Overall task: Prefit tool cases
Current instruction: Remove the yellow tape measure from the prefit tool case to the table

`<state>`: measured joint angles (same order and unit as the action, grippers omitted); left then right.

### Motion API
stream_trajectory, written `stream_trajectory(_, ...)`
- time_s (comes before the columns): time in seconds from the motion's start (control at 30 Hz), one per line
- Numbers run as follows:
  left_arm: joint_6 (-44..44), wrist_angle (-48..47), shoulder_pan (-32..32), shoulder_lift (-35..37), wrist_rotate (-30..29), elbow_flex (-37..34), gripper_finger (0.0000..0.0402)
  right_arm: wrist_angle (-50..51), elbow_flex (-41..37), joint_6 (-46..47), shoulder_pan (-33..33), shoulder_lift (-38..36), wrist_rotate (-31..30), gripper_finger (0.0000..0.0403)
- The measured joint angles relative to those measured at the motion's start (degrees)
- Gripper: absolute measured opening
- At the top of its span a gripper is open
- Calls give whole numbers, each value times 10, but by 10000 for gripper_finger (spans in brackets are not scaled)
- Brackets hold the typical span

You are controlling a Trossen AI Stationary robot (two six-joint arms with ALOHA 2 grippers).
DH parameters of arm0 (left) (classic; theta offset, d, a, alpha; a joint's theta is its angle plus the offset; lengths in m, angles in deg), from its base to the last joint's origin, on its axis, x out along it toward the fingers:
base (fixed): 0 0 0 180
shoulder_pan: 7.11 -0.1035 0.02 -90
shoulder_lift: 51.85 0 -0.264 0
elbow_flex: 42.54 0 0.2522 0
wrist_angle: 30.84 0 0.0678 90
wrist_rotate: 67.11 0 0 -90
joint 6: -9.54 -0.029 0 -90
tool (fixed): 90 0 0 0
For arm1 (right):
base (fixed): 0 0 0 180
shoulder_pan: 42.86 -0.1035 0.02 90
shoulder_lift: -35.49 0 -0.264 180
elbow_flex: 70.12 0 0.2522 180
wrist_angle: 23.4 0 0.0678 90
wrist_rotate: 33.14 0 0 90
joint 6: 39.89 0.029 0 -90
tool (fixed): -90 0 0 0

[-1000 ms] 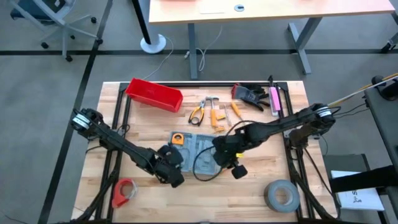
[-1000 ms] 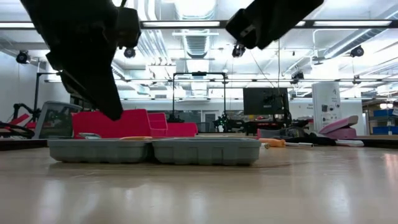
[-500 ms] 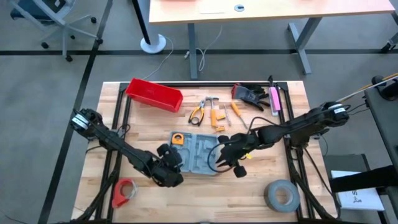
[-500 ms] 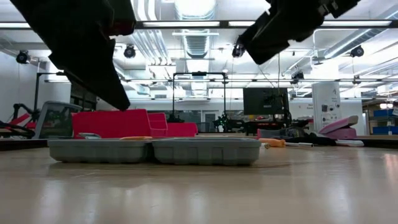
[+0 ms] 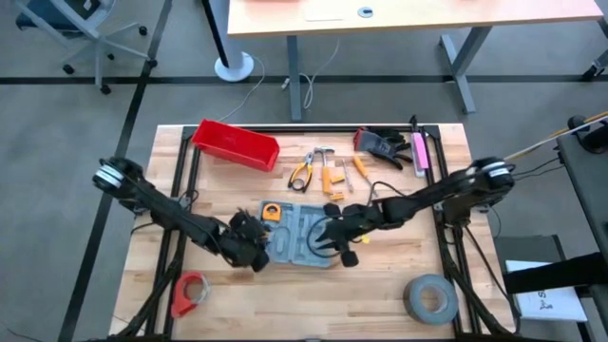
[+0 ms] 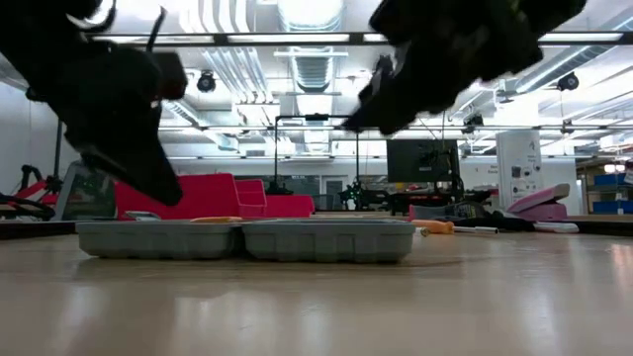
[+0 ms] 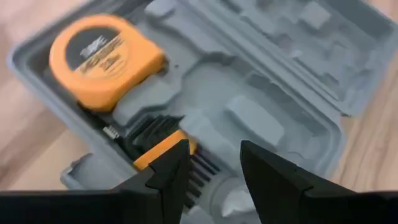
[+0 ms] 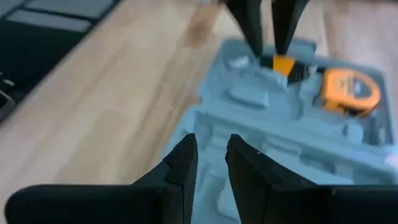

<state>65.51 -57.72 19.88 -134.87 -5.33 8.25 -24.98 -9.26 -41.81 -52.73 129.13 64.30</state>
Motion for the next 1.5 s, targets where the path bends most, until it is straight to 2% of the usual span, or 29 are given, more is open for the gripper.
stream_trajectory(0.23, 7, 1, -62, -9, 96, -5, 149, 23, 32, 3, 13, 73, 1, 58)
stream_trajectory(0.5, -30, -9, -57, -89, 128, 70, 149, 112, 48, -6, 12, 92, 6, 55)
stream_trajectory(0.6, -44, -16, -50, -122, 134, 106, 150, 144, 49, 4, 8, 89, 30, 60)
stream_trajectory(0.9, -57, -58, -29, -184, 172, 201, 153, 221, 50, 32, -36, 70, 46, 58)
stream_trajectory(1.13, -60, -98, -12, -186, 173, 247, 153, 265, 48, 54, -59, 33, 41, 48)
stream_trajectory(1.33, -59, -175, -14, -179, 143, 276, 153, 266, 49, 52, -58, -11, -2, 60)
stream_trajectory(1.5, -75, -185, -25, -180, 139, 285, 153, 283, 51, 49, -56, -38, -37, 67)
